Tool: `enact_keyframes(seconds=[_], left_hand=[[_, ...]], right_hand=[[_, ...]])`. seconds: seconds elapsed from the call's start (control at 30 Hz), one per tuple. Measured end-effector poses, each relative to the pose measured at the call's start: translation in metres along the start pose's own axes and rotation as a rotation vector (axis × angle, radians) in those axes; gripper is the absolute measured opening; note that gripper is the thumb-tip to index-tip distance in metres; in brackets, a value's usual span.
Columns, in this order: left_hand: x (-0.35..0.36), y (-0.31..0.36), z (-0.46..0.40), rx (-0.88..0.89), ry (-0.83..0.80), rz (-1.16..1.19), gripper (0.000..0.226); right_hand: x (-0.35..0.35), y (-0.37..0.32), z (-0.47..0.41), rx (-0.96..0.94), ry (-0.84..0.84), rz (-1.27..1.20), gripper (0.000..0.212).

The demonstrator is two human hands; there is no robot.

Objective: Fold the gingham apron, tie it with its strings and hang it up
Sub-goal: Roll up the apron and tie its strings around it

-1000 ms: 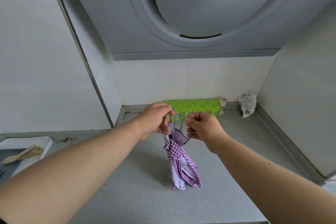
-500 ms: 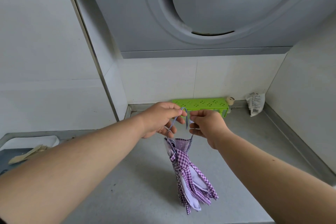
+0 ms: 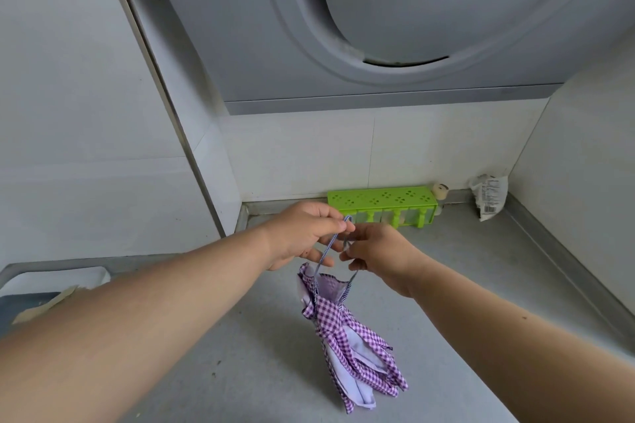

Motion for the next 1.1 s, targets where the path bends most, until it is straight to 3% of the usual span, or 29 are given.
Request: enact_keyframes(seconds=[0.17, 0.3, 0.4, 0.57, 0.7, 0.83, 1.0, 1.1], left_hand=[[0.000, 0.010, -0.011, 0.056, 0.060, -0.124, 0.019], [0.005, 0.017, -0.015, 0.089, 0.034, -0.161, 0.019], [0.003, 0.024, -0.015, 0.131, 0.050, -0.134, 0.020], [-0.003, 0.024, -0.016, 0.118, 0.054, -0.123, 0.017], [-0.007, 0.025, -0.018, 0.111, 0.063, -0.114, 0.018], [-0.011, 0.014, -0.023, 0.080, 0.079, -0.070, 0.016], [-0.002, -0.007, -0.025, -0.064, 0.121, -0.334, 0.034], [0.003, -0.024, -0.030, -0.182, 0.087, -0.313, 0.031]], right_hand=[[0.000, -0.005, -0.005, -0.069, -0.159, 0.132, 0.019], [-0.018, 0.011, -0.015, -0.034, -0.058, 0.189, 0.047], [-0.031, 0.018, -0.022, 0.009, -0.008, 0.159, 0.054], [-0.014, -0.004, -0.022, -0.092, -0.164, 0.234, 0.023], [-0.008, -0.022, -0.022, -0.162, -0.208, 0.357, 0.019], [-0.006, -0.032, -0.020, -0.215, -0.217, 0.389, 0.020], [-0.010, -0.034, -0.016, -0.195, -0.175, 0.354, 0.019], [-0.014, -0.029, -0.015, -0.191, -0.153, 0.403, 0.023]])
Point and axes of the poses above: each hand's wrist, its own z-axis away from the middle knuckle, its own x-axis out of the palm, y = z × x, the point moved 10 cm from there along -z, towards the middle knuckle, and after that the axes turned 14 degrees about -x, right-handed, at the moved point
